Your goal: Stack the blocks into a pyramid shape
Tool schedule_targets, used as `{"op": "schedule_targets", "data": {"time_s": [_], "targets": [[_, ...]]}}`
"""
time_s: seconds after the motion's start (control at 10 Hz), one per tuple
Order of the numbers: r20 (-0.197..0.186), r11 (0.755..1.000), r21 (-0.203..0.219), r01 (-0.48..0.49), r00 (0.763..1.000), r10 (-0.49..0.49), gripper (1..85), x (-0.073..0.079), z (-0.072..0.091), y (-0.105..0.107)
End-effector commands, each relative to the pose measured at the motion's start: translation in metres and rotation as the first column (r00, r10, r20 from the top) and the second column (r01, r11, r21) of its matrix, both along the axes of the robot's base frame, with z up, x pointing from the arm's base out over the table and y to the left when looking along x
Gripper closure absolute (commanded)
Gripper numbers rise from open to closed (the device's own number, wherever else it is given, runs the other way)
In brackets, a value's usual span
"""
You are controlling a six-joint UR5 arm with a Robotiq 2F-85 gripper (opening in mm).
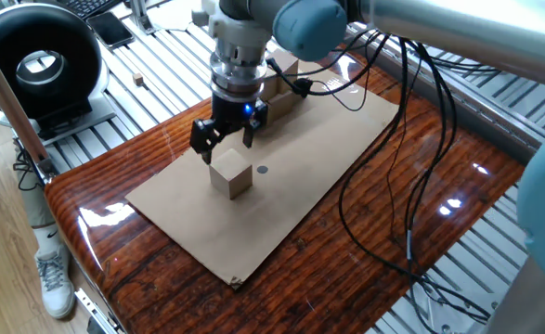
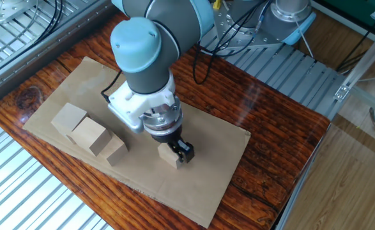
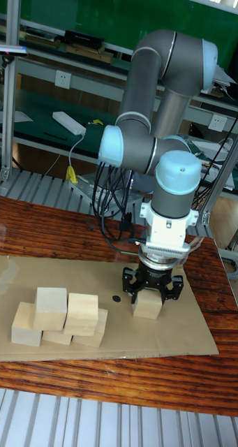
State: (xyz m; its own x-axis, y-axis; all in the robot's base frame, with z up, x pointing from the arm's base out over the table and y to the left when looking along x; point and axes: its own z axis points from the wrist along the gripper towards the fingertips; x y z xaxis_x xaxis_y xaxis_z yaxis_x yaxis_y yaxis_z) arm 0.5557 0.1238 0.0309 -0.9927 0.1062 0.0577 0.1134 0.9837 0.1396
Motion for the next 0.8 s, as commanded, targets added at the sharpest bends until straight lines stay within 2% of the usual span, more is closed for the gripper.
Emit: {"op": "schedule_targets", "data": {"time_s": [0.0, 0.1, 0.2, 0.4, 0.5, 0.6, 0.7], "targets": [[0.004, 0.999, -0.036, -0.026, 1.000, 0.026, 59.7, 0.021, 0.046, -0.024], [0.009, 0.999, -0.022, -0.032, 0.999, 0.032, 63.3, 0.031, 0.063, -0.028], [-0.002, 1.000, -0.013, -0.027, 1.000, 0.027, 69.3, 0.038, 0.082, -0.035], [0.001, 0.999, 0.001, -0.041, 0.999, 0.041, 71.7, 0.052, 0.121, -0.054], [-0.002, 0.998, 0.031, -0.046, 0.999, 0.046, 73.7, 0.052, 0.134, -0.058], [0.006, 0.997, -0.008, -0.074, 0.997, 0.074, 74.3, 0.052, 0.135, -0.074], [0.026, 0.991, -0.080, -0.106, 0.994, 0.108, 77.0, 0.056, 0.134, -0.095]]}}
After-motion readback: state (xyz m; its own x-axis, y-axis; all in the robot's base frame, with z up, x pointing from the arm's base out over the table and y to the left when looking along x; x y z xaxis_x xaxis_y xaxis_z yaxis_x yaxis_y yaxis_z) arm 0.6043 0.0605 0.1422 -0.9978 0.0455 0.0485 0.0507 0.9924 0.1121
